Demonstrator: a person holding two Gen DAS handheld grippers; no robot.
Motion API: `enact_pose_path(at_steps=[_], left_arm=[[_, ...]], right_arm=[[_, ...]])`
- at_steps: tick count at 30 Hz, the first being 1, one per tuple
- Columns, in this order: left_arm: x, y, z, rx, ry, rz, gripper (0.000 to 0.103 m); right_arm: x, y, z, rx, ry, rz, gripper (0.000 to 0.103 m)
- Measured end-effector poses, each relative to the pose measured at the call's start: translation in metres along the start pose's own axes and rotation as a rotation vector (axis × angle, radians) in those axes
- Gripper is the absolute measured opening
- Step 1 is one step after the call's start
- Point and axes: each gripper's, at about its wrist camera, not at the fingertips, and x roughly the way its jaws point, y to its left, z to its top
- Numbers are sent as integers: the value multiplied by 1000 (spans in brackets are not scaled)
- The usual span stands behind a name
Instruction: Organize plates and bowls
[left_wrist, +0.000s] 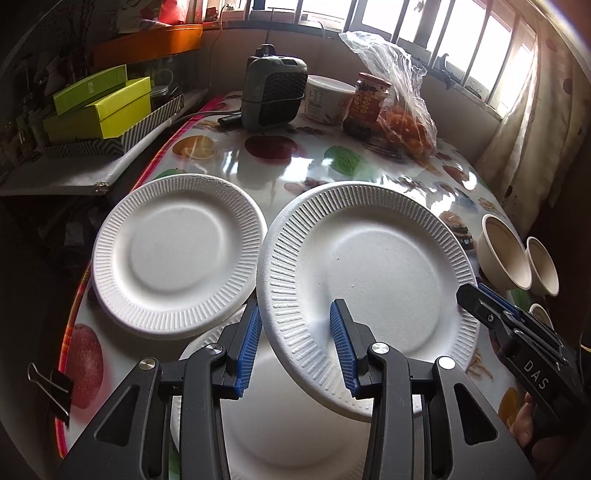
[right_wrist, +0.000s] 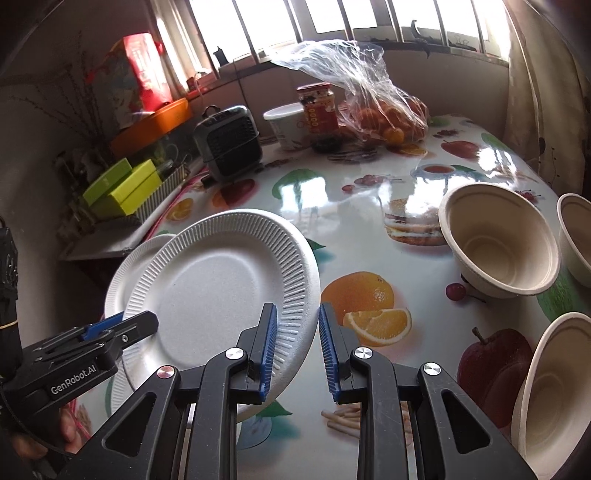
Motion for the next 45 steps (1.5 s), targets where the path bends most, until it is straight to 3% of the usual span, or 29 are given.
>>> enact_pose_path(at_steps=[26,45], left_arm=[[-34,39,-71,-100,3,54,40],[-31,54,-93,-135,32,79,40]], right_arm=[[-13,40,-49,-90,53,81,23],[-1,53,-67,-126,105,86,23]])
